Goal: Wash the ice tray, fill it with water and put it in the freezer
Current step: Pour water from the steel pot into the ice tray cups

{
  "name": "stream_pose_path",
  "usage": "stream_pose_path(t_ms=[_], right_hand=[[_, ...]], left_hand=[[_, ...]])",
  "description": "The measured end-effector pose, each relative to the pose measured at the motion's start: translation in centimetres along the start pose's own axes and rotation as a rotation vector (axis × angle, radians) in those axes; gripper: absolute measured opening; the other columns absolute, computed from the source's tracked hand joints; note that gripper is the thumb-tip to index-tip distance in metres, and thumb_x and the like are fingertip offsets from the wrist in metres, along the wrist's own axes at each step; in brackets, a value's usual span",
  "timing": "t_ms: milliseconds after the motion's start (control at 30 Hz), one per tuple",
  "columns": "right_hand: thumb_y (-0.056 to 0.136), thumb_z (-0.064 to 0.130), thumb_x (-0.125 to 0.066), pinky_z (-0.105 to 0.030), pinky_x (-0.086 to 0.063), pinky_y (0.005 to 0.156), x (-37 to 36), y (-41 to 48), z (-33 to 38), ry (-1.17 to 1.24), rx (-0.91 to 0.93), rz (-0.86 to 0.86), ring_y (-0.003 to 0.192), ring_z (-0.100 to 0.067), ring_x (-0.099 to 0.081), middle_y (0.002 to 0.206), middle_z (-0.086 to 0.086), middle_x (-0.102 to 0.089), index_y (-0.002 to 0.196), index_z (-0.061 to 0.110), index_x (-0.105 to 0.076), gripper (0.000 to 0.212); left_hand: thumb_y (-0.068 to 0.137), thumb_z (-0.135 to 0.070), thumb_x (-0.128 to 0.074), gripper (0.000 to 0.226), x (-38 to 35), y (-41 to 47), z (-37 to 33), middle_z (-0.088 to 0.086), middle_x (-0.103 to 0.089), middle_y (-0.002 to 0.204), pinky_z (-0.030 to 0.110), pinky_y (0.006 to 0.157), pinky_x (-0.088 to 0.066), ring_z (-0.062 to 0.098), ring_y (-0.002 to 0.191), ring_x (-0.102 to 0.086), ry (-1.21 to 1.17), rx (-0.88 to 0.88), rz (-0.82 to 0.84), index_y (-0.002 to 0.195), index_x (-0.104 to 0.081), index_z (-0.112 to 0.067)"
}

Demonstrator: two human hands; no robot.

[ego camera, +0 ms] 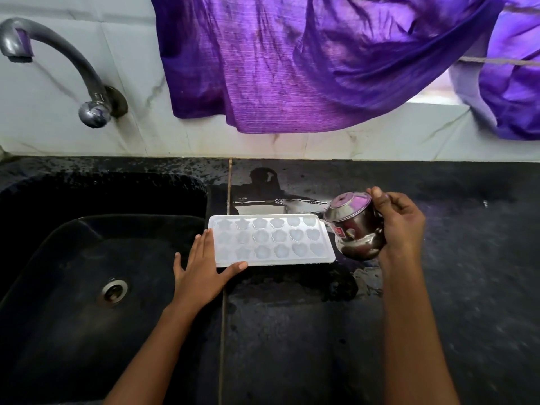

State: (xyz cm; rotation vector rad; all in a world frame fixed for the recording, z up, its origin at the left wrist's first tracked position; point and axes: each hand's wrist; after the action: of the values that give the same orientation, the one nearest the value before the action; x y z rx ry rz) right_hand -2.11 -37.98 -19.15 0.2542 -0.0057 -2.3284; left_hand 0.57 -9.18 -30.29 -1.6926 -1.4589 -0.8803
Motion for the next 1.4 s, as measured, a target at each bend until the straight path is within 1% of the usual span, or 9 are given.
stream_pose_path(t_ms=[100, 200, 300, 367, 500, 667, 800, 967, 1400], right_hand=[[0.075, 0.024, -0.075, -0.019, -0.049, 0.056, 0.1, 0.0, 0.0, -0.009, 0.013, 0.000, 0.054, 0.003, -0.056, 0.055, 0.015, -0.064, 0.061, 0.022, -0.061, 0.020], [0.075, 0.025, -0.075, -0.021, -0.048, 0.059, 0.1, -0.1, 0.1, -0.027, 0.021, 0.004, 0.054, 0.004, -0.056, 0.056, 0.016, -0.063, 0.064, 0.022, -0.060, 0.019], [0.075, 0.025, -0.075, -0.019, -0.048, 0.057, 0.1, -0.1, 0.2, -0.022, 0.025, 0.001, 0.054, 0.004, -0.056, 0.056, 0.016, -0.064, 0.064, 0.022, -0.060, 0.019], [0.076, 0.024, -0.074, -0.017, -0.048, 0.055, 0.1, -0.1, 0.3, -0.008, 0.031, 0.001, 0.054, 0.005, -0.056, 0.055, 0.016, -0.063, 0.065, 0.022, -0.060, 0.018], [0.077, 0.022, -0.074, -0.020, -0.048, 0.058, 0.1, -0.1, 0.5, 0.004, 0.046, -0.006, 0.052, 0.005, -0.054, 0.053, 0.016, -0.062, 0.065, 0.021, -0.059, 0.019], [0.077, 0.019, -0.074, -0.013, -0.045, 0.051, 0.1, -0.1, 0.9, 0.014, 0.086, -0.002, 0.049, 0.004, -0.052, 0.051, 0.017, -0.060, 0.065, 0.021, -0.059, 0.019], [0.077, 0.018, -0.073, -0.011, -0.044, 0.051, 0.1, -0.1, 1.0, 0.011, 0.105, -0.006, 0.048, 0.006, -0.051, 0.050, 0.018, -0.060, 0.065, 0.021, -0.058, 0.020], [0.076, 0.022, -0.074, -0.011, -0.045, 0.051, 0.2, -0.1, 1.2, -0.001, 0.094, -0.014, 0.052, 0.006, -0.054, 0.054, 0.017, -0.063, 0.068, 0.021, -0.060, 0.016], [0.075, 0.023, -0.075, -0.012, -0.045, 0.050, 0.2, -0.2, 1.4, 0.006, 0.065, -0.021, 0.051, 0.007, -0.055, 0.054, 0.018, -0.063, 0.066, 0.022, -0.060, 0.018]], left_hand=[[0.062, -0.084, -0.027, 0.113, 0.0, -0.1, 0.1, -0.007, 0.004, 0.159, 0.047, 0.113, 0.010, 0.006, 0.144, 0.009, -0.007, -0.001, -0.002, 0.149, 0.010, -0.023], [0.065, -0.083, -0.031, 0.111, 0.0, -0.2, 0.1, -0.007, 0.003, 0.159, 0.046, 0.113, 0.011, 0.005, 0.144, 0.008, -0.021, -0.003, 0.001, 0.149, 0.009, -0.024], [0.069, -0.081, -0.035, 0.108, 0.0, -0.2, 0.0, -0.007, 0.003, 0.159, 0.046, 0.114, 0.010, 0.006, 0.144, 0.008, -0.022, -0.001, -0.003, 0.150, 0.009, -0.024], [0.067, -0.082, -0.033, 0.109, 0.0, -0.2, 0.0, -0.007, 0.002, 0.159, 0.046, 0.114, 0.010, 0.006, 0.144, 0.007, -0.023, -0.002, -0.007, 0.150, 0.008, -0.024], [0.064, -0.083, -0.030, 0.111, -0.1, -0.1, 0.1, -0.007, 0.002, 0.159, 0.046, 0.114, 0.009, 0.006, 0.144, 0.007, -0.026, -0.005, -0.009, 0.150, 0.008, -0.024], [0.063, -0.084, -0.030, 0.111, -0.3, 0.0, 0.2, -0.008, 0.000, 0.159, 0.047, 0.114, 0.008, 0.006, 0.145, 0.005, -0.023, -0.011, -0.030, 0.150, 0.006, -0.024], [0.063, -0.084, -0.030, 0.112, -0.3, -0.1, 0.3, -0.009, 0.000, 0.159, 0.048, 0.114, 0.008, 0.006, 0.145, 0.005, -0.028, -0.017, -0.034, 0.150, 0.005, -0.024], [0.063, -0.084, -0.029, 0.112, -0.3, -0.1, 0.3, -0.008, 0.001, 0.159, 0.048, 0.114, 0.008, 0.007, 0.145, 0.005, -0.030, -0.016, -0.031, 0.150, 0.006, -0.024], [0.063, -0.085, -0.028, 0.112, -0.4, -0.1, 0.3, -0.005, 0.000, 0.160, 0.049, 0.114, 0.008, 0.008, 0.145, 0.005, -0.019, -0.014, -0.032, 0.150, 0.006, -0.023]])
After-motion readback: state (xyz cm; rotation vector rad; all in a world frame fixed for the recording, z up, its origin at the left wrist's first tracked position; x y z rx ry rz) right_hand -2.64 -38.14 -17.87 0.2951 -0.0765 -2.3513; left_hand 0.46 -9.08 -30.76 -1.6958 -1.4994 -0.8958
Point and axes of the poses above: each hand's wrist, its own y-axis towards the middle knuckle, its own x-axis out of the back of the hand, z = x × y
